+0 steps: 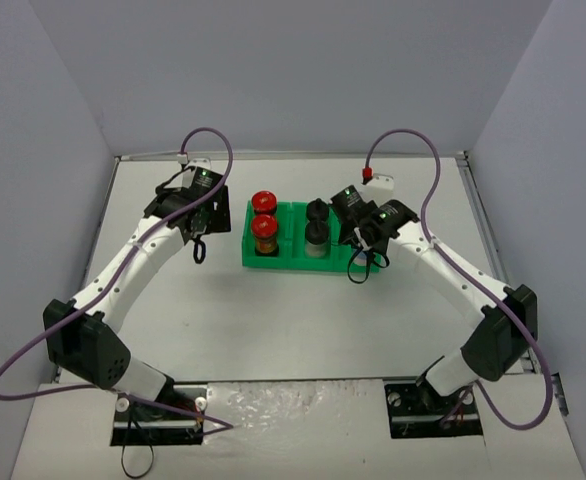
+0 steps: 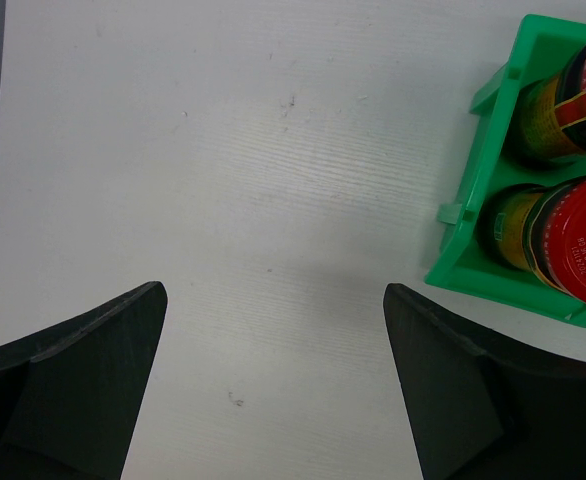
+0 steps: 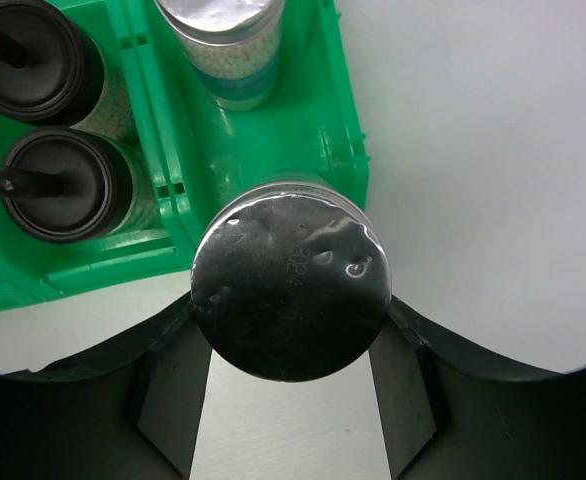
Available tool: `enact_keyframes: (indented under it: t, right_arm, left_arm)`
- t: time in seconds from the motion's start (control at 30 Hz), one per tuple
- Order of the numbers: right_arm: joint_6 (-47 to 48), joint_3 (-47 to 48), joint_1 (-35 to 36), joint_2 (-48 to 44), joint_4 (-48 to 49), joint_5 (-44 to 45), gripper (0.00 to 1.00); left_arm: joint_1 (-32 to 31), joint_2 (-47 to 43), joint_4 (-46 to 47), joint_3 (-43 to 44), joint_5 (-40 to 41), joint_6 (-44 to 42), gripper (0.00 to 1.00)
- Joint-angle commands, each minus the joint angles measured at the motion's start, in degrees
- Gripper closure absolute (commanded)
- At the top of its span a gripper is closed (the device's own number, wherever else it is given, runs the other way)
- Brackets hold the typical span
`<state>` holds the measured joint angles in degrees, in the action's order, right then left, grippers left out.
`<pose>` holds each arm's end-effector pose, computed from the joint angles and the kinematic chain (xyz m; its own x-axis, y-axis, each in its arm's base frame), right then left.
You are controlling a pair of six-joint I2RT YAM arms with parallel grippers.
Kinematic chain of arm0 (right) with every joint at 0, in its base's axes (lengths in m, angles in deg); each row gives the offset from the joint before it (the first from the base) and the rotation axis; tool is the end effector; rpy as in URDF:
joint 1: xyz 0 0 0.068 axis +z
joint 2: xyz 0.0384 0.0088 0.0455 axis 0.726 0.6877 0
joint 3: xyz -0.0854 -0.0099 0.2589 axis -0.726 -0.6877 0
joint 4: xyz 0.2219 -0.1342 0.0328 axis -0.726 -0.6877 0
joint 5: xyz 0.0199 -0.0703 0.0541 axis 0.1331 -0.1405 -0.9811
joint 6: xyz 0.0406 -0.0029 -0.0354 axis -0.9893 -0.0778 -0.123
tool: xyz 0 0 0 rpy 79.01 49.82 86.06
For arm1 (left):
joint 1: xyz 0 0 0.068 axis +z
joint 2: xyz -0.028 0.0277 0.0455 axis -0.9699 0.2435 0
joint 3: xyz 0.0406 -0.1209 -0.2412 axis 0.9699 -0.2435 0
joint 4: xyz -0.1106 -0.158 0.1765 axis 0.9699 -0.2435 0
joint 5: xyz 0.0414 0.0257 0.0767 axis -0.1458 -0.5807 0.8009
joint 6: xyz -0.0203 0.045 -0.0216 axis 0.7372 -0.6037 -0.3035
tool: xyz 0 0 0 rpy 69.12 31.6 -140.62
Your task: Organize the condiment bottles
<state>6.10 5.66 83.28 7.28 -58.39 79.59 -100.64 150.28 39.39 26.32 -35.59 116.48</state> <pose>0.2682 0.1786 0.3234 -0.6260 0.2656 -0.7332 0.2083 0.9630 0.1711 0.2897 -0.1176 0.3482 -0.6603 -0.1533 -0.7351 -0.1860 0.9818 -0.0377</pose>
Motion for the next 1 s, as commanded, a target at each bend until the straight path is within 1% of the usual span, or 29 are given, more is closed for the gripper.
enact_keyframes:
  t: [0.0, 0.1, 0.37, 0.63, 0.97]
  right_arm:
    - [3.48, 3.69, -0.32, 1.74, 6.55, 2.24, 1.0]
    - [4.16, 3.69, -0.93, 3.11, 8.02, 2.93, 1.0]
    - [6.11, 2.13, -3.5, 5.52, 13.02, 1.05, 1.0]
    - [6.9, -0.33, -3.77, 7.61, 16.92, -3.02, 1.0]
    - [6.22, -2.21, -3.79, 8.4, 17.63, -3.0, 1.0]
  left_arm:
    - [0.32, -0.79, 0.76, 2.42, 1.7, -0.5, 0.12]
    - [0.32, -0.69, 0.74, 2.4, 1.83, -0.5, 0.12]
    - [0.3, -0.33, 0.33, 2.54, 2.16, -0.53, 0.12]
    - [0.35, -0.16, -0.05, 2.81, 2.51, -0.54, 0.12]
    - [0.32, -0.14, -0.05, 2.69, 2.51, -0.33, 0.12]
